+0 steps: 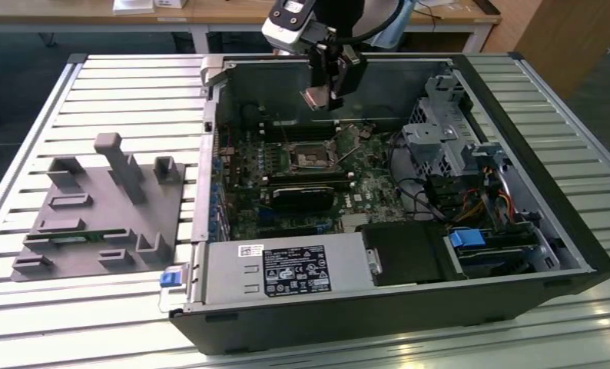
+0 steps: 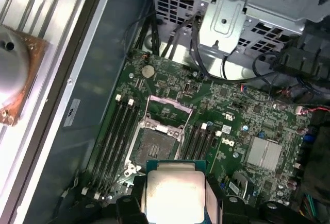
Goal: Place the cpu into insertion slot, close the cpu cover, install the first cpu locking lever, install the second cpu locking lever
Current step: 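Place the cpu into insertion slot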
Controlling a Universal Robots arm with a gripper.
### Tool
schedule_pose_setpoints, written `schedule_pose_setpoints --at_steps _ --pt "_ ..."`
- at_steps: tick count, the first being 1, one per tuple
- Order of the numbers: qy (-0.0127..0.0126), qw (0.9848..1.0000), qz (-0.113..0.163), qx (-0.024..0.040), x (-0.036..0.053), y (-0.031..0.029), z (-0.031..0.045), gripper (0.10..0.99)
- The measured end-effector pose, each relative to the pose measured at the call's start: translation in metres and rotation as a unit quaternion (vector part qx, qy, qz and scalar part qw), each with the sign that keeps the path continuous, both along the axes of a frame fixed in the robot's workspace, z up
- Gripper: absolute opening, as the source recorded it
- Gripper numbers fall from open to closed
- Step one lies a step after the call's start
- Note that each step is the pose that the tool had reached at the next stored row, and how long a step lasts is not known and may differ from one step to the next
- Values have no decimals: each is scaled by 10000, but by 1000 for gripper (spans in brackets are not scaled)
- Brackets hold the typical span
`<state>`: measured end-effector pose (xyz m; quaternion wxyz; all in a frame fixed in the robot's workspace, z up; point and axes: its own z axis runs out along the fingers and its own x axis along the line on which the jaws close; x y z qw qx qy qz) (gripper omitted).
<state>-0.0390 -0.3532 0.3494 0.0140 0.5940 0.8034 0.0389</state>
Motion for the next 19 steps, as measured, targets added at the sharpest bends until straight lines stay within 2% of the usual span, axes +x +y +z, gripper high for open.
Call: schedule_pose_setpoints --at_steps 4,7,10,14,16,19 --pt "4 9996 -294 0 0 1 -19 541" --pt "6 9987 -517 0 0 1 -33 541" --pt "8 9972 -744 0 0 1 -47 541" --pt "8 9946 -1039 0 0 4 -78 541" --pt "8 9938 -1112 1 0 6 -99 541" --pt "7 9936 -1131 1 0 12 -142 541"
